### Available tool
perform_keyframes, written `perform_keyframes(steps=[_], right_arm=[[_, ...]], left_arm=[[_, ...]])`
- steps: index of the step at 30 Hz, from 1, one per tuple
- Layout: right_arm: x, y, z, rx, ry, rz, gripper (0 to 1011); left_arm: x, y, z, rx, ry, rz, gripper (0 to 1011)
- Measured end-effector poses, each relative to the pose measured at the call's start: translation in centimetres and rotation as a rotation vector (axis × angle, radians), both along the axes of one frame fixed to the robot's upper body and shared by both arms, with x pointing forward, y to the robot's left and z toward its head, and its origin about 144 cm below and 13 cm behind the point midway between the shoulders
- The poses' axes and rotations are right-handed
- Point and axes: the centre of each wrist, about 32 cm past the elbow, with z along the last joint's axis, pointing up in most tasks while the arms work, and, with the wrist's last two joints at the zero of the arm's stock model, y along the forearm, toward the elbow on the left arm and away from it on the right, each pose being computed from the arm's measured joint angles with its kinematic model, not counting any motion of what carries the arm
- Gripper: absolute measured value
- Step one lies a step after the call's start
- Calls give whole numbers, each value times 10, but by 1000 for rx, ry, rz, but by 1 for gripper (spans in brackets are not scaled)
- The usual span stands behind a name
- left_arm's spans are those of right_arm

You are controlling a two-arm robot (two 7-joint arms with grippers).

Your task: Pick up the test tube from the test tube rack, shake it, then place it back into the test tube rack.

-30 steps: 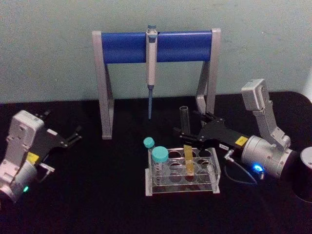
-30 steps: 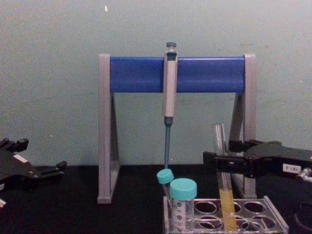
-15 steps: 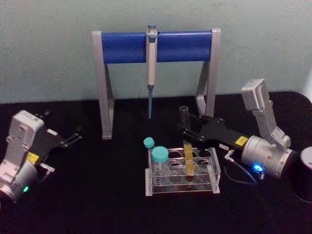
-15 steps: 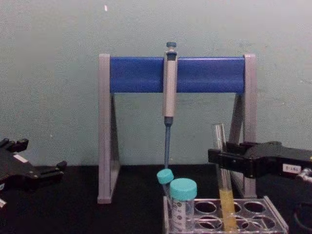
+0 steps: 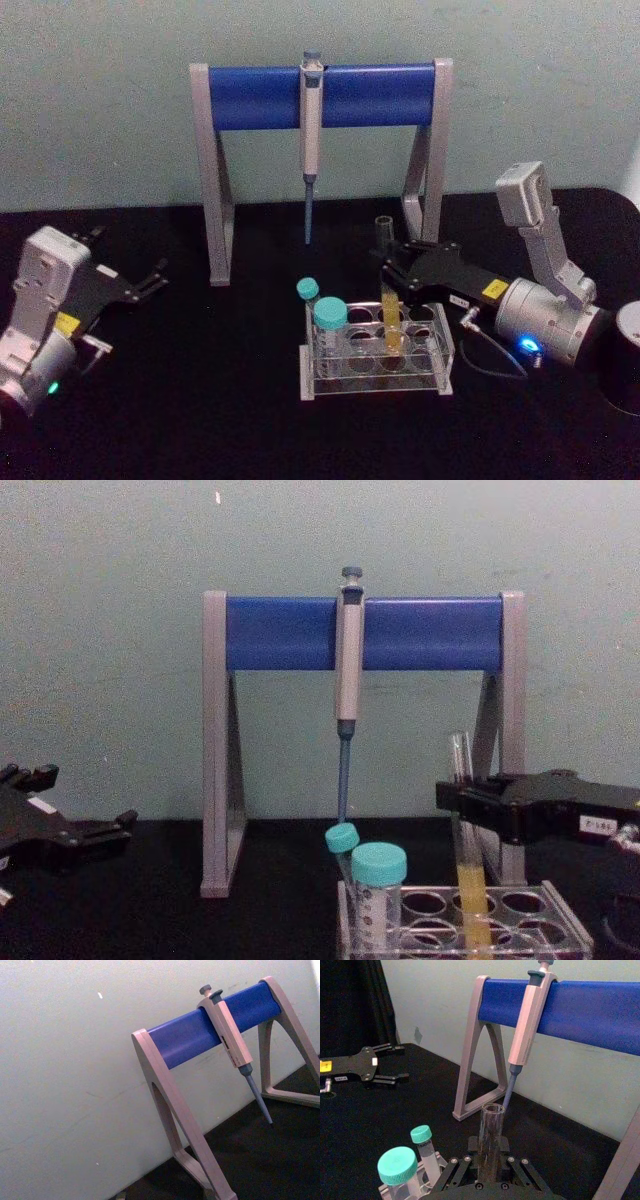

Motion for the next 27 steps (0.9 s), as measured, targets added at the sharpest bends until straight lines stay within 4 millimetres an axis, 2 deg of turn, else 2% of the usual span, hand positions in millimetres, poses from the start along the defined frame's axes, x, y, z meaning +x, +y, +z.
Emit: perform_keyframes(steps=[21, 27], right_arm=[[0, 0, 0, 0, -2, -1, 235], [-2, -4, 0, 46, -25, 1, 234]], left_arm=[[0, 0, 0, 0, 0, 0, 1001], [0, 0, 0, 0, 0, 0, 1001]])
